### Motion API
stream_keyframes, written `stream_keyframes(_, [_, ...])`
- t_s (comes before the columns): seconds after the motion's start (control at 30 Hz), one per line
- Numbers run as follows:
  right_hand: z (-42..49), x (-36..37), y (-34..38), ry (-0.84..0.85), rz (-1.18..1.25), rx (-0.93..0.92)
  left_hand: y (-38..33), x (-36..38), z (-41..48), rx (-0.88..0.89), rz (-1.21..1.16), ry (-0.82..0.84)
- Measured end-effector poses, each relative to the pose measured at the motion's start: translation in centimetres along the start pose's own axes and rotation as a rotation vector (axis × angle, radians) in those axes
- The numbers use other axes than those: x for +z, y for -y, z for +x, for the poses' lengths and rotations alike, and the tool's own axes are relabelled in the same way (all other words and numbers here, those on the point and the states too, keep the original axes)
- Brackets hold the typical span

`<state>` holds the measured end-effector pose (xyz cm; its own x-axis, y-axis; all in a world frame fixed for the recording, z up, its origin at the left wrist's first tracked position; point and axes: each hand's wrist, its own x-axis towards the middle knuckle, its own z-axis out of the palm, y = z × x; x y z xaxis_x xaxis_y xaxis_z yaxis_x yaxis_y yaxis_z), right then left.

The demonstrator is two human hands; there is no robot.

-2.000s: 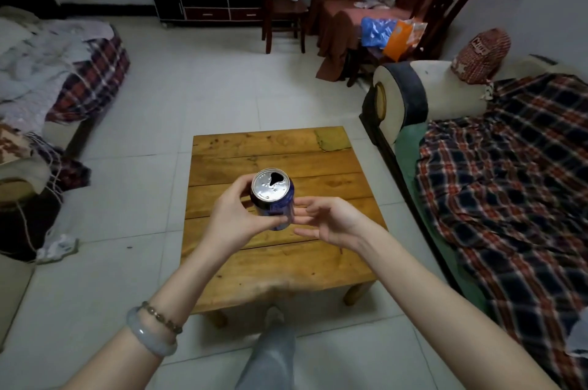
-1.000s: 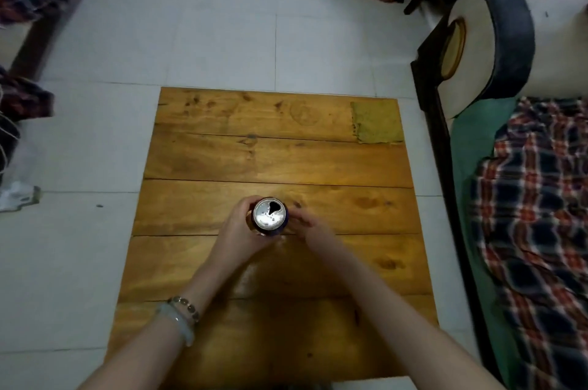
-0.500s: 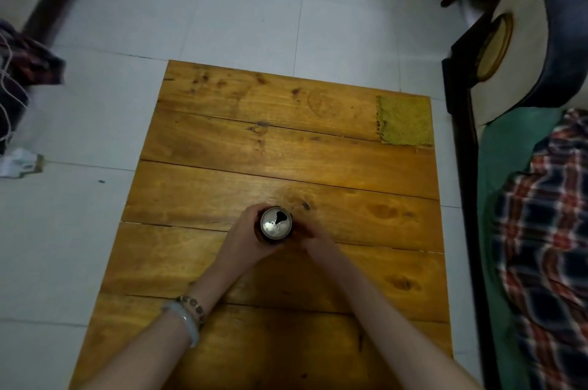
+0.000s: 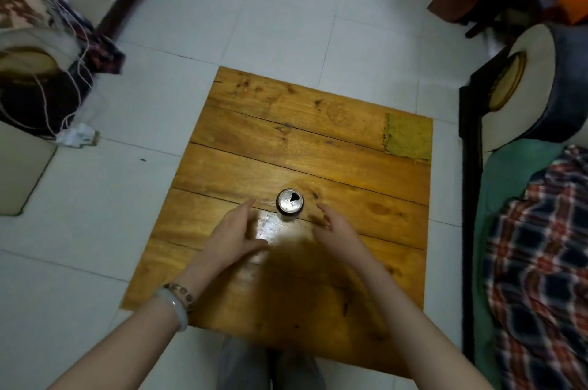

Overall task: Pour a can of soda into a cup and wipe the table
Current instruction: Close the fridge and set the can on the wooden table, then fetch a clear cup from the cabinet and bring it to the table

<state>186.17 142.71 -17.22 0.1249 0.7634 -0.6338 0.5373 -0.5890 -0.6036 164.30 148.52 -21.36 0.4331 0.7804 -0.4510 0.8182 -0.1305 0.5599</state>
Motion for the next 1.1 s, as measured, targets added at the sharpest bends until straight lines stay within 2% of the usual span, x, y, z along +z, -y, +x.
stream_keyframes(0.17, [-5.7,-1.1,5.4,-0.045,-0.374,-0.279,-2.3,-4.3,-7.5,0.162,0.305,-0.236])
stream_keyframes(0.33, [-9.7,1.0,10.8,-0.094,-0.694,-0.559,-2.8,-7.3,-13.6,0.086,0.534,-0.492])
stream_keyframes(0.43, [-10.8,3.3,13.6,-0.099,-0.79,-0.74,-1.9,-8.4,-16.7,-0.002,0.55,-0.587])
stream_keyframes(0.77, [-14.7,14.3,21.6,-0.038,-1.023,-1.111,5.5,-11.0,-29.0,-0.364,0.507,-0.758])
stream_keyframes(1.0, [-20.1,25.3,27.3,-0.008,-1.085,-1.242,12.4,-12.4,-38.3,-0.55,0.462,-0.858])
stream_keyframes(1.1, [-22.3,30.5,29.8,-0.044,-1.087,-1.281,16.3,-13.3,-42.5,-0.595,0.449,-0.891])
